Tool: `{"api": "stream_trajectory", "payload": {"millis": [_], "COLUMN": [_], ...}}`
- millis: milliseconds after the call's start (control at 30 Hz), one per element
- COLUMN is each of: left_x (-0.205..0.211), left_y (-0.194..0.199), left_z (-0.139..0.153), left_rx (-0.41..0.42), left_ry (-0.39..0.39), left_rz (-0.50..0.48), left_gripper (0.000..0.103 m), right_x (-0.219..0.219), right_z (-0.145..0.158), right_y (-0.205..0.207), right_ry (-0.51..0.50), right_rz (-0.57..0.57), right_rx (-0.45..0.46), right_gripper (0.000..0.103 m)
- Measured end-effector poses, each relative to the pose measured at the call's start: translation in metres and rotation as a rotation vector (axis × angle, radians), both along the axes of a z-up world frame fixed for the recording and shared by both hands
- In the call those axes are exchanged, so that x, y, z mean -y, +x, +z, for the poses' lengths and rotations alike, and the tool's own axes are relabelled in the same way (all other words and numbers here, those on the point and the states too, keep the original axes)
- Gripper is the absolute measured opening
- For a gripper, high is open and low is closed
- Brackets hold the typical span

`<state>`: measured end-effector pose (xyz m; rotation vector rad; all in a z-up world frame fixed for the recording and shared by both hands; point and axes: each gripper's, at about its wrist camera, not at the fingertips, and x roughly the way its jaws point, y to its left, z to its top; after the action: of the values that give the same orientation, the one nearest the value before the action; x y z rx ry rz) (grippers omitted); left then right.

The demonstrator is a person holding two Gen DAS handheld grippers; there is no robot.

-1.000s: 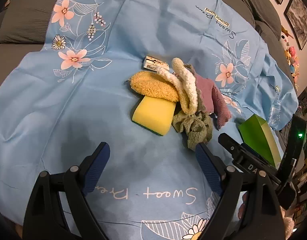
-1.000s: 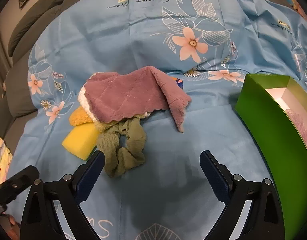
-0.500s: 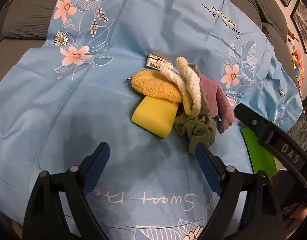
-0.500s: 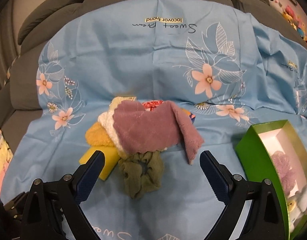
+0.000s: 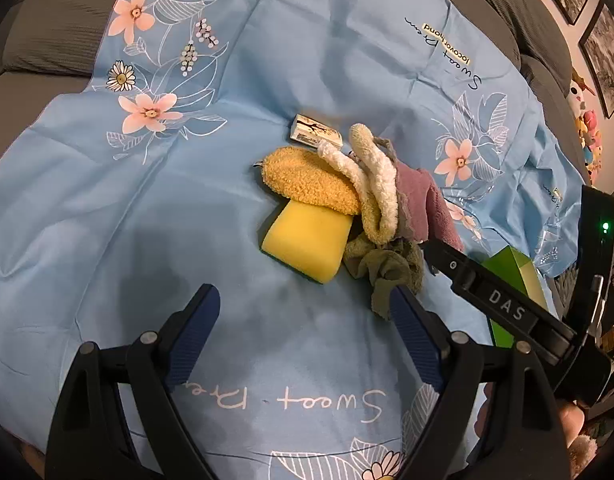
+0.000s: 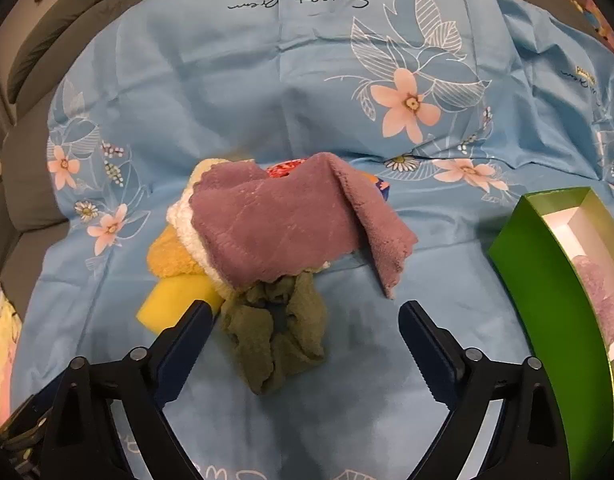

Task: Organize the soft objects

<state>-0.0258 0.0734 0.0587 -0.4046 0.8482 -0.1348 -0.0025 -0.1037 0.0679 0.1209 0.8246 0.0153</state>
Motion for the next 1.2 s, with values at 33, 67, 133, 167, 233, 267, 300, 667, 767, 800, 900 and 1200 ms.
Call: {"api": "stream_trajectory", "payload": {"millis": [33, 67, 133, 167, 233, 267, 300, 667, 767, 800, 900, 1200], "left_x": [0.000, 0.001, 0.003, 0.003, 0.005, 0.005, 0.005, 0.006, 0.008, 0.009, 0.012, 0.008], "left_y": [0.000, 0.000, 0.000, 0.001, 0.001, 0.002, 0.002, 0.005, 0.005, 0.005, 0.004, 0.006], "left_z": [0.000, 0.001, 0.001, 0.000, -0.001, -0.001, -0.002, -0.014, -0.015, -0.015, -0.015, -0.018], "left_rx": [0.002, 0.004, 0.004, 0.003, 0.000, 0.000, 0.000, -0.034, -0.036, -0.035, -0.034, -0.053], "left_ry": [0.002, 0.007, 0.019, 0.024, 0.035, 0.040, 0.047, 0.093, 0.109, 0.116, 0.127, 0.105], "left_rz": [-0.001, -0.002, -0.006, -0.007, -0.006, -0.003, 0.000, 0.039, 0.033, 0.033, 0.031, 0.028], "left_gripper": [0.085, 0.085, 0.085, 0.085, 0.084, 0.084, 0.084, 0.063, 0.062, 0.062, 0.062, 0.062], "right_x": [0.000, 0.002, 0.006, 0.007, 0.012, 0.013, 0.014, 0.014, 0.007, 0.006, -0.001, -0.001], "right_z": [0.001, 0.001, 0.003, 0.003, 0.003, 0.003, 0.003, -0.015, -0.026, -0.030, -0.043, -0.048], "right_y": [0.000, 0.000, 0.000, 0.000, -0.001, 0.000, 0.000, 0.009, 0.014, 0.016, 0.023, 0.024], "right_ry": [0.000, 0.007, 0.026, 0.036, 0.055, 0.059, 0.060, 0.097, 0.097, 0.095, 0.073, 0.127], "right_rz": [0.000, 0.000, -0.004, -0.003, 0.007, 0.017, 0.025, 0.106, 0.128, 0.132, 0.130, 0.161], "right_rx": [0.001, 0.004, 0.012, 0.017, 0.030, 0.036, 0.041, -0.026, -0.075, -0.090, -0.123, -0.138], "right_gripper": [0.093, 0.093, 0.093, 0.093, 0.093, 0.093, 0.093, 0.093, 0.093, 0.093, 0.092, 0.017]}}
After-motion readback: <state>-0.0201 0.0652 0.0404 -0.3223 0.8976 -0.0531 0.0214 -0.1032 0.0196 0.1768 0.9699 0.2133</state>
